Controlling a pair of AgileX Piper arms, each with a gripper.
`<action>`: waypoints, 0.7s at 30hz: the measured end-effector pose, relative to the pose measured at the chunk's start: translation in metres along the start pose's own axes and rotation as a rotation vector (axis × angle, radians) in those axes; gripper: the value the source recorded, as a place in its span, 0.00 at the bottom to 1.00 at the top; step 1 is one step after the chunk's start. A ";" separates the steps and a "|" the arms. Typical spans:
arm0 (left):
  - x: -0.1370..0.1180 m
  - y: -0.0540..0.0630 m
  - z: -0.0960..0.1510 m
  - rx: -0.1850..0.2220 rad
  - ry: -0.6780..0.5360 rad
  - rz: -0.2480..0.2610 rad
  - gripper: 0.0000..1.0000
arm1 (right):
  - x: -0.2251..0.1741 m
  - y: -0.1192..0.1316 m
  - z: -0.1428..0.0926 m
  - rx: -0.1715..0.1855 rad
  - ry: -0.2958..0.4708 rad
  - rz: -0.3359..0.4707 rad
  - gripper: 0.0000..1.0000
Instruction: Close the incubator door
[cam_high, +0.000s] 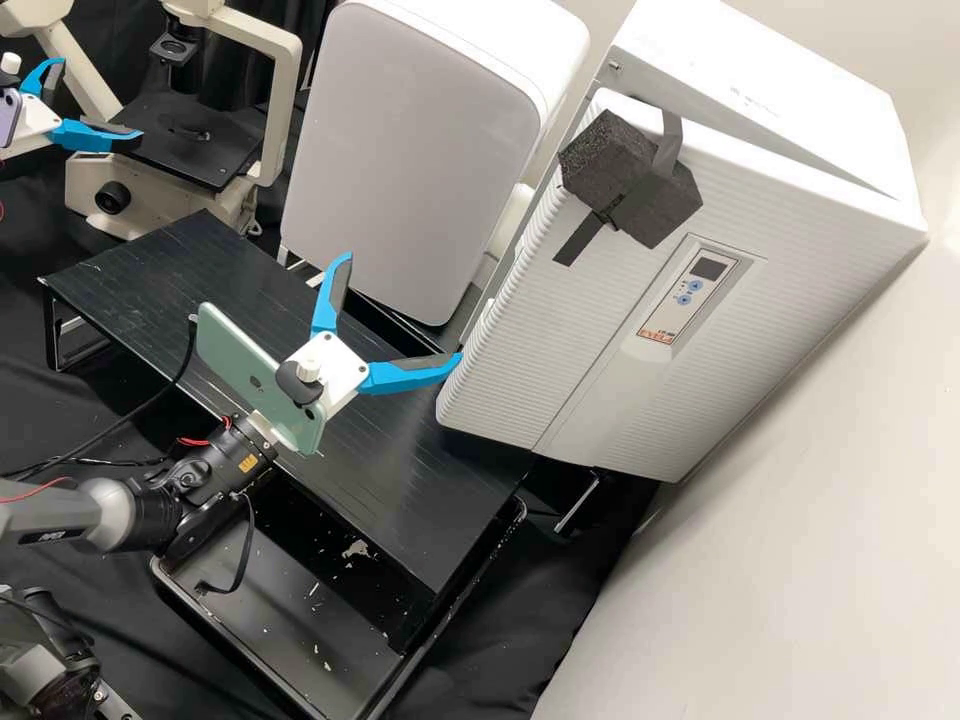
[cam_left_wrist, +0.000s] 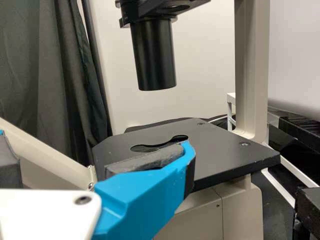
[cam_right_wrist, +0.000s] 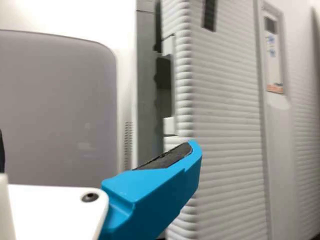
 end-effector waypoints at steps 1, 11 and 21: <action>0.000 0.000 0.000 0.000 0.000 0.000 1.00 | 0.001 -0.002 0.004 -0.003 -0.018 -0.003 1.00; 0.000 0.000 0.000 0.000 0.000 0.000 1.00 | 0.028 -0.024 0.026 -0.074 -0.083 -0.068 1.00; 0.000 0.000 0.000 0.000 0.000 0.000 1.00 | 0.061 -0.045 0.030 -0.053 -0.070 -0.085 1.00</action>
